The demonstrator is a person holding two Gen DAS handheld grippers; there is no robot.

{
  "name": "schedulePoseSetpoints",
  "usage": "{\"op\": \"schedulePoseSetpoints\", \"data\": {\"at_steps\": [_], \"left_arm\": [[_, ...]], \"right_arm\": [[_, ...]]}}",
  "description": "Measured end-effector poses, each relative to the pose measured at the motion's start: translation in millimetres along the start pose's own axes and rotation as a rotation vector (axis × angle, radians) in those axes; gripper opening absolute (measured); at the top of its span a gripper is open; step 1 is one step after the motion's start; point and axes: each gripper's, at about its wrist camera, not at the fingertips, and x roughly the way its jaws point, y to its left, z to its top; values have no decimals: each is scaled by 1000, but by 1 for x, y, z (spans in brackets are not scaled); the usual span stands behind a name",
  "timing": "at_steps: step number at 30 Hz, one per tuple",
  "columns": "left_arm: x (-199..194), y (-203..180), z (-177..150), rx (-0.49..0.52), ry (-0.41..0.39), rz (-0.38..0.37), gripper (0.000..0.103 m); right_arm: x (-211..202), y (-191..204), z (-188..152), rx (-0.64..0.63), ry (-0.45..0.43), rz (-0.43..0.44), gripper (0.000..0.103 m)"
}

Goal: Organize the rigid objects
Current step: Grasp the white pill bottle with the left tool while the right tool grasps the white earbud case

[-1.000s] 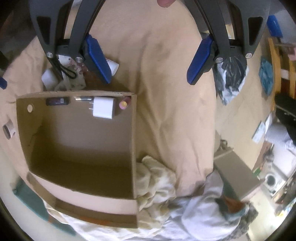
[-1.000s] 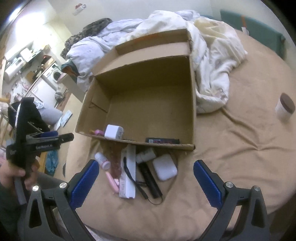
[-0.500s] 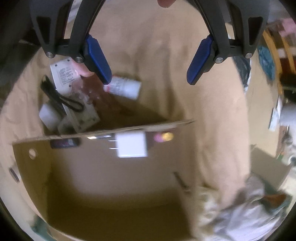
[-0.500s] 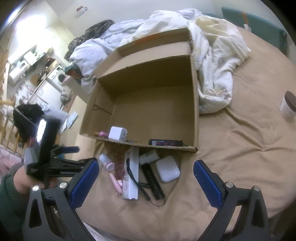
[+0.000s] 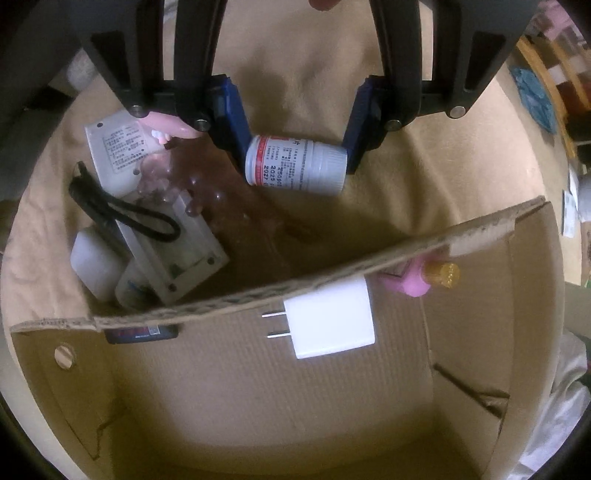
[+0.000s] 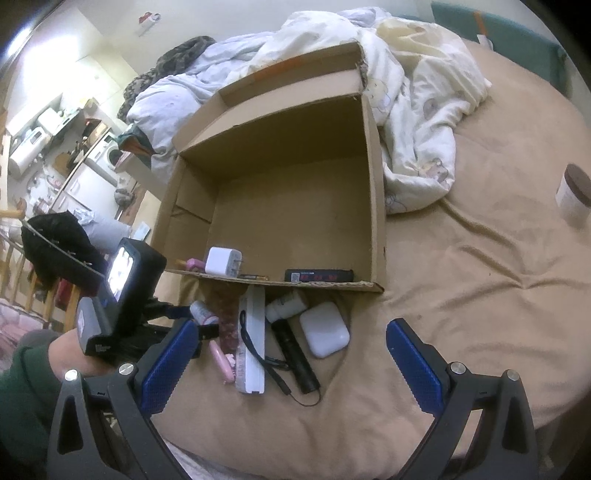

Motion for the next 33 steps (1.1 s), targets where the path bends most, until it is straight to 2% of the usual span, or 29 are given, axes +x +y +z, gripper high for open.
{"op": "schedulePoseSetpoints", "data": {"at_steps": [4, 8, 9, 11, 13, 17, 20, 29, 33], "left_arm": [[-14, 4, -2, -52, -15, 4, 44], [-53, 7, -16, -106, -80, 22, 44], [-61, 8, -19, -120, -95, 15, 44], [-74, 10, -27, -142, -127, 18, 44], [-78, 14, -31, -152, -139, 29, 44], [-72, 26, -36, -202, -128, 12, 44], [-72, 29, -35, -210, -134, 38, 44], [-76, 17, -31, -187, -156, 18, 44], [-73, 16, -29, -187, -142, 19, 44]], "right_arm": [[6, -10, 0, 41, 33, -2, 103], [35, -24, -2, 80, 168, -32, 102], [45, -25, -3, 87, 210, -11, 88], [63, -28, -4, 118, 269, 38, 75], [76, -28, -4, 105, 295, 2, 66], [89, -12, 0, 20, 295, -75, 65], [101, -3, -1, -47, 312, -157, 65], [138, 1, -5, -118, 371, -260, 65], [145, 7, -7, -165, 372, -295, 60]]}}
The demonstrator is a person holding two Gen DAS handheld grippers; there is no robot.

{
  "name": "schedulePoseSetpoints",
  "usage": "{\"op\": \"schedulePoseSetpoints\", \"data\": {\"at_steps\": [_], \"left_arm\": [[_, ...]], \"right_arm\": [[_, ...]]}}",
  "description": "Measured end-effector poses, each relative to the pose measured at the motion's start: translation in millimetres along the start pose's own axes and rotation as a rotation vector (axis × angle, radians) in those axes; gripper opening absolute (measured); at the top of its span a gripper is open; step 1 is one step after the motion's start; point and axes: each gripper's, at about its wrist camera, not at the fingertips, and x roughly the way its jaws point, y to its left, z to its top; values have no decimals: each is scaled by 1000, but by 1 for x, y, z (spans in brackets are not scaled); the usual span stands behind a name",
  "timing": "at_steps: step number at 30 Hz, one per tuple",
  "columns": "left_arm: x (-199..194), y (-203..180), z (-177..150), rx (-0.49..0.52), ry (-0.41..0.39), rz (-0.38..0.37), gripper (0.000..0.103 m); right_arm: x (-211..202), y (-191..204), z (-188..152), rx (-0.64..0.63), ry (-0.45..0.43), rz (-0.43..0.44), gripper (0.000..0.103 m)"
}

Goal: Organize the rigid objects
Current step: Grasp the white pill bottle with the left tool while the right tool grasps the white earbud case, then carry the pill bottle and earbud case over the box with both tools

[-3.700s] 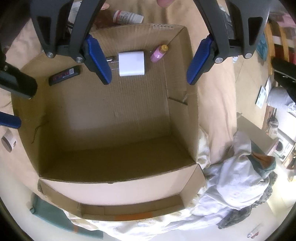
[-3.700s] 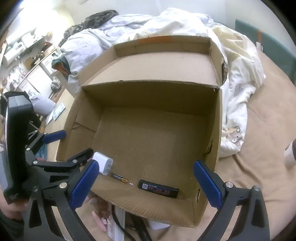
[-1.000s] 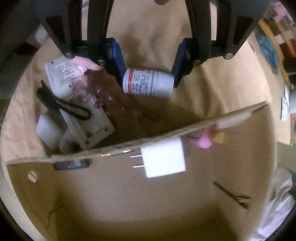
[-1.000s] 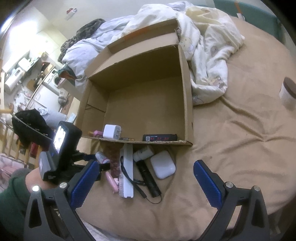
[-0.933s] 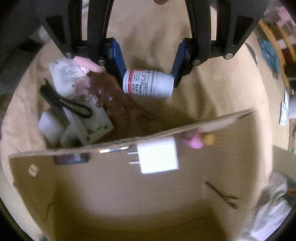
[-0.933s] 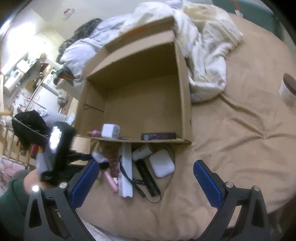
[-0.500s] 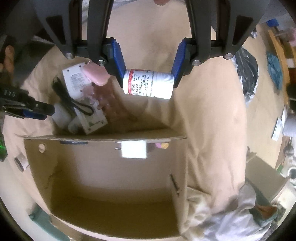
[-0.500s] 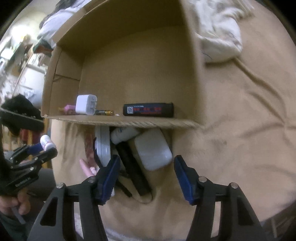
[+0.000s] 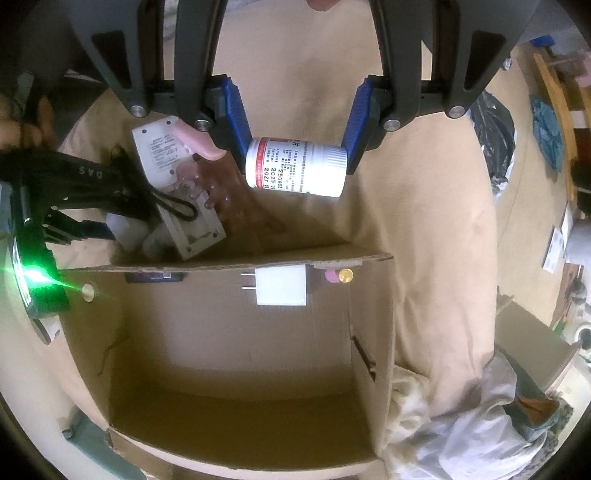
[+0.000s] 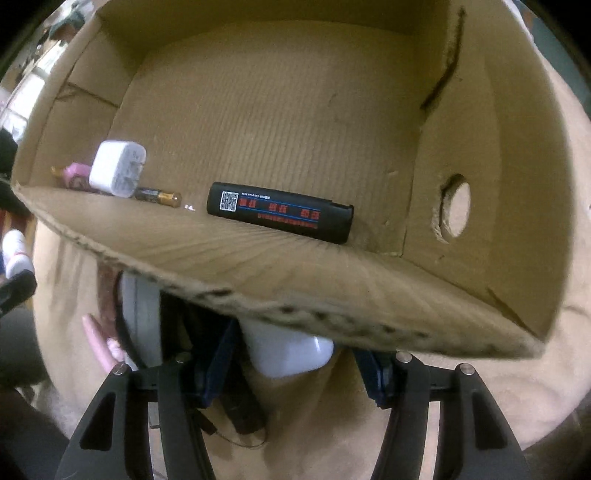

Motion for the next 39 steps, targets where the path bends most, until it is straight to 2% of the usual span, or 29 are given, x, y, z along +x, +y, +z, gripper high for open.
{"op": "schedulePoseSetpoints", "data": {"at_steps": [1, 2, 10, 13, 17, 20, 25, 28, 32, 39], "left_arm": [[1, 1, 0, -3, 1, 1, 44], [1, 1, 0, -5, 1, 3, 44], [0, 6, 0, -16, -11, 23, 44], [-1, 8, -2, -18, -15, 30, 44], [-5, 8, -4, -17, -23, 38, 44], [-18, 10, -4, -25, -55, 52, 44], [-48, 14, 2, -41, -145, 66, 44], [-67, 14, 8, -50, -197, 61, 44], [-84, 14, 20, -43, -237, 60, 44], [-91, 7, 51, -13, -254, 56, 44]], "right_arm": [[0, 2, 0, -10, -3, -10, 51], [-1, 3, 0, -17, -10, -18, 49], [-18, -4, -14, 24, -20, 41, 46], [-28, 4, -24, -30, -10, 11, 45], [-46, 12, -34, -49, -26, 32, 45], [-67, 13, -43, -37, -62, 60, 45], [-111, -3, -55, 40, -195, 154, 45], [-138, -22, -48, 68, -276, 205, 45], [-156, -27, -34, 78, -344, 231, 45], [-167, -27, -1, 52, -373, 245, 45]]}}
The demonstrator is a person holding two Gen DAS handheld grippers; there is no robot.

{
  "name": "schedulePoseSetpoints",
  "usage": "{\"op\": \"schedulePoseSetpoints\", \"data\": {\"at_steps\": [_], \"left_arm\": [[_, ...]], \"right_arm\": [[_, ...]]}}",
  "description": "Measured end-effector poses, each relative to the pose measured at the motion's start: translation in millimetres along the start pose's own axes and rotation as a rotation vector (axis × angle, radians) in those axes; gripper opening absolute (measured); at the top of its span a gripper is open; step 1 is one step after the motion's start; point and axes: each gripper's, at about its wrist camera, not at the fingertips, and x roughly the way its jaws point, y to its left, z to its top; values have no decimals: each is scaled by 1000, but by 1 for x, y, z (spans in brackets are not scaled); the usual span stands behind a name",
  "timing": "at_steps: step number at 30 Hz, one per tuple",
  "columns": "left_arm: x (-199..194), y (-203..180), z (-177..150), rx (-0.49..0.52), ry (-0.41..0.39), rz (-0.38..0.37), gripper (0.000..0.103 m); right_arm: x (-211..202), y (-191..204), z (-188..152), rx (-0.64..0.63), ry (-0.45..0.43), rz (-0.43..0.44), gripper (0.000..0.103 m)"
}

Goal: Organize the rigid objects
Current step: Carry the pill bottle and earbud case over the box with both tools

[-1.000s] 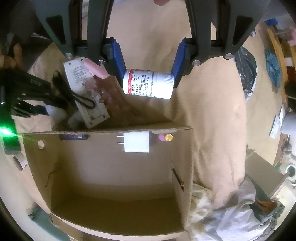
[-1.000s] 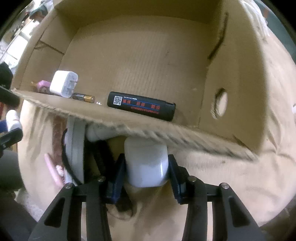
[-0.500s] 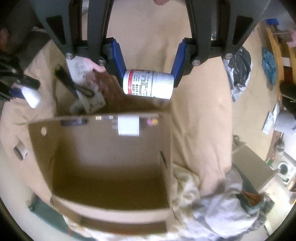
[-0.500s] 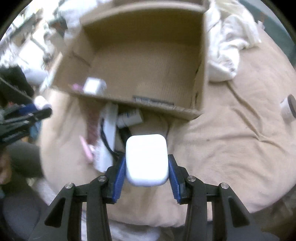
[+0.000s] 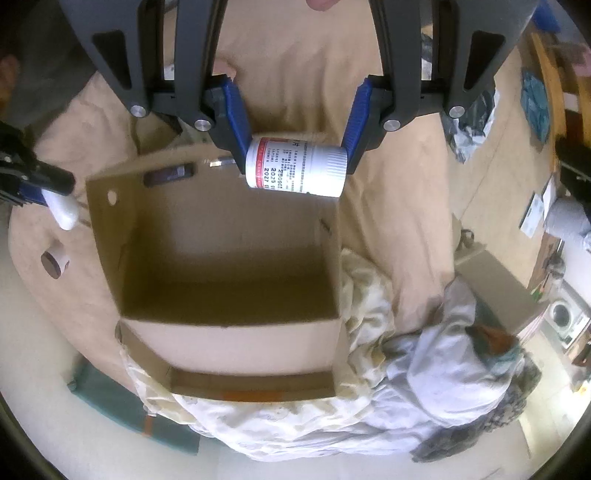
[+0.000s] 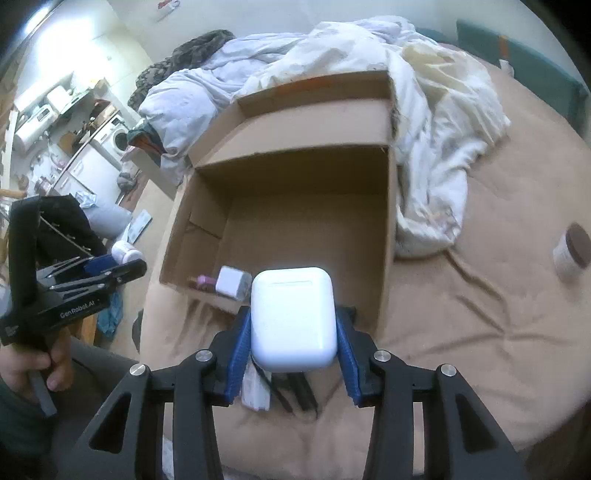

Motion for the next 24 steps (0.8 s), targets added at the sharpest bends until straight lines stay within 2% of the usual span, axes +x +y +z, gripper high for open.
{"op": "schedulePoseSetpoints", "data": {"at_steps": [7, 11, 13, 16, 20, 24], "left_arm": [[24, -24, 35, 77, -41, -3, 44], [57, -38, 37, 122, -51, -20, 44], [73, -43, 33, 137, -40, -26, 44], [96, -49, 29, 152, 16, -31, 44], [109, -58, 26, 202, 15, 35, 44], [117, -54, 24, 184, 52, 40, 44]], "right_arm": [[37, 10, 33, -57, 5, -15, 45], [69, 4, 35, -63, 38, -41, 45], [85, -3, 32, -41, 80, -44, 46], [101, -9, 30, -31, 122, -63, 45], [105, -5, 27, -80, 114, -95, 45], [106, -3, 27, -92, 109, -114, 45]]}}
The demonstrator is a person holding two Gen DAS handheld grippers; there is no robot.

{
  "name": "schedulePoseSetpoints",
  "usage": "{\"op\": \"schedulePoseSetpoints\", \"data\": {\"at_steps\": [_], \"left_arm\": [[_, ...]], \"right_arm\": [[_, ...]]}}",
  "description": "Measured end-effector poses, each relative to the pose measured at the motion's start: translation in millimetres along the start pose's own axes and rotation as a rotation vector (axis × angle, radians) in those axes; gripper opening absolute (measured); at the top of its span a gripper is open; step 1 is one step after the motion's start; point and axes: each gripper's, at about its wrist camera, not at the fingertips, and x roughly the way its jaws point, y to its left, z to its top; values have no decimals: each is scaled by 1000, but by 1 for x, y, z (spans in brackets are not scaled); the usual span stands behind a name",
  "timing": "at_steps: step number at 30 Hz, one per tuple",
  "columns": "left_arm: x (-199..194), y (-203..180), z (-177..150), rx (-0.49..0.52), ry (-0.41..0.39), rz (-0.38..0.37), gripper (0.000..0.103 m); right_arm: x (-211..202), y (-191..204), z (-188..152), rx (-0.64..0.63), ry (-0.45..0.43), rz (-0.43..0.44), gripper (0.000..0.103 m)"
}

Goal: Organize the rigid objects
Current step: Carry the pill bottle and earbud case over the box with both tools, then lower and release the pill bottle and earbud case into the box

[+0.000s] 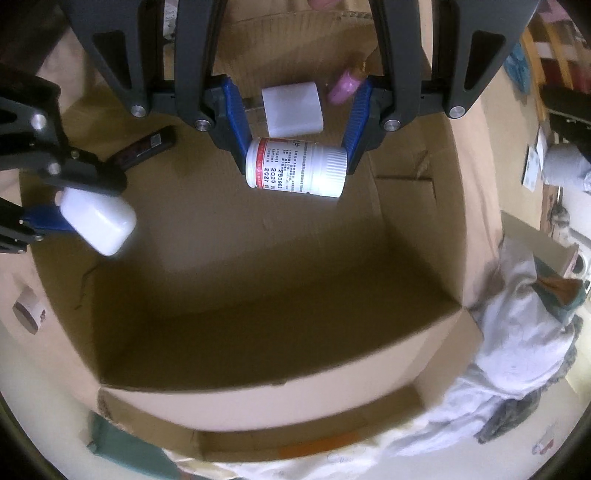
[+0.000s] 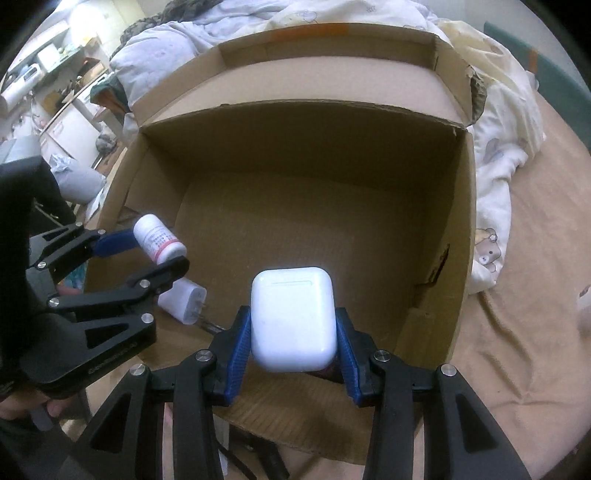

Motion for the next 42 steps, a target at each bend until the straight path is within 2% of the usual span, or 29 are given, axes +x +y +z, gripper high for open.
{"op": "schedulePoseSetpoints", "data": {"at_steps": [5, 8, 20, 24, 26, 28, 30, 32, 34, 36, 39, 42], "left_arm": [[2, 7, -5, -17, 4, 16, 44], [-1, 8, -3, -29, 1, 19, 44], [1, 11, -4, -45, 7, 40, 44], [3, 11, -5, -44, 15, 44, 44], [2, 11, -5, -46, 8, 52, 44], [2, 11, -4, -48, 3, 51, 44], [0, 12, -4, -54, -1, 54, 44], [-2, 12, -3, -55, -7, 58, 48], [-6, 13, -3, -58, -17, 55, 67], [-10, 13, -2, -66, -39, 62, 77], [-17, 10, -2, -58, -68, 79, 83], [-20, 8, -2, -48, -73, 86, 84]], "right_arm": [[-2, 7, 3, -55, -23, -82, 45], [-4, 2, 4, -32, -31, -51, 45], [-5, -4, 6, -20, -29, -65, 46], [-3, 0, 5, -50, -27, -114, 46], [-3, 1, 5, -51, -26, -109, 46], [-3, 0, 5, -44, -25, -103, 52], [-5, 0, 6, -44, -32, -98, 52], [-8, 1, 7, -49, -43, -98, 55], [-10, 0, 8, -39, -54, -86, 67], [-13, -1, 9, -26, -62, -71, 68], [-13, -2, 9, -19, -58, -58, 69], [-13, -2, 9, -21, -57, -73, 70]]}}
